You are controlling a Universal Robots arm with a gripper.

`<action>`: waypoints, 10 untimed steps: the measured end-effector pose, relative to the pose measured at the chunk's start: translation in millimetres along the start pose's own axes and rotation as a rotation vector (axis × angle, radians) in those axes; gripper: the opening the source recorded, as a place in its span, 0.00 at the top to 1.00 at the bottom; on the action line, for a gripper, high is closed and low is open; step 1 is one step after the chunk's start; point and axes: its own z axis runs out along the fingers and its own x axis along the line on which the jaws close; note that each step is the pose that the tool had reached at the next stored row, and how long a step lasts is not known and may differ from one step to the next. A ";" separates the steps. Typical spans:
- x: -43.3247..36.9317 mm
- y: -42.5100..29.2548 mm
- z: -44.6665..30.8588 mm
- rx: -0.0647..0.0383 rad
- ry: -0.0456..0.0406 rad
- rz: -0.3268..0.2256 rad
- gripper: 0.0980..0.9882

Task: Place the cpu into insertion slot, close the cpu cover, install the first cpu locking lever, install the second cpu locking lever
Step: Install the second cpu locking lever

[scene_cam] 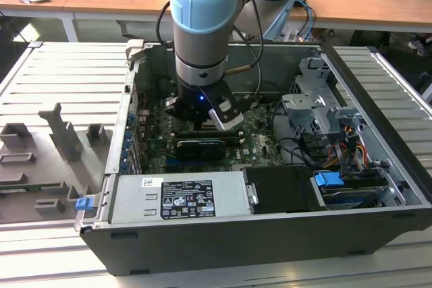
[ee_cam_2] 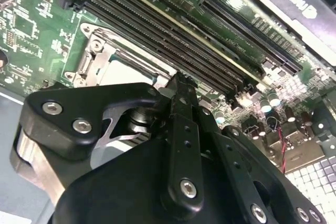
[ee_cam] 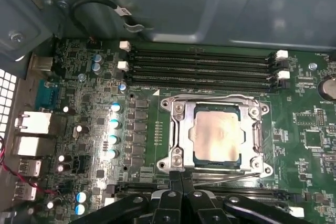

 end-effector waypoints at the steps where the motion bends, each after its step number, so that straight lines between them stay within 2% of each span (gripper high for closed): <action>1: 0.4 -0.2 0.6 -0.003 -0.0002 0.000 0.99; 7: 3.0 -4.6 7.0 -0.031 -0.0018 0.001 0.99; 10: 4.3 -5.3 8.2 -0.038 -0.0018 0.000 0.99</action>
